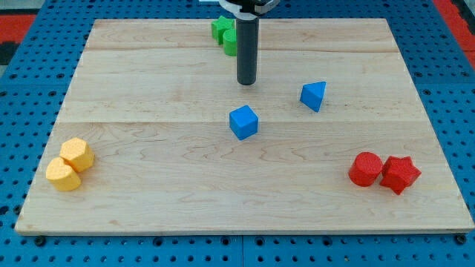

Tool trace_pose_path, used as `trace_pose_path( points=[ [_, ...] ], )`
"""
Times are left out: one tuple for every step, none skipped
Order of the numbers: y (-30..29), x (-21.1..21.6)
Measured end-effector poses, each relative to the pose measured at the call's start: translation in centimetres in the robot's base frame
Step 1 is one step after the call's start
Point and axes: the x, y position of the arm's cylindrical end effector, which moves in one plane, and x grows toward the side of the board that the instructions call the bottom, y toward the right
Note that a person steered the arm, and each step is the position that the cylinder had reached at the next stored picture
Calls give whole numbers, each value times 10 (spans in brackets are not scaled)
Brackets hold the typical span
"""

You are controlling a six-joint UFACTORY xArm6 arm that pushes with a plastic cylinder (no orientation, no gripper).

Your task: Point your arm towards the blue triangle

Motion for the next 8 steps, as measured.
trace_pose_path(
  points=[
    [0, 0],
    [0, 0],
    [0, 0],
    [0, 0],
    [0, 0],
    [0, 0],
    [27, -6],
    [117, -16]
  ],
)
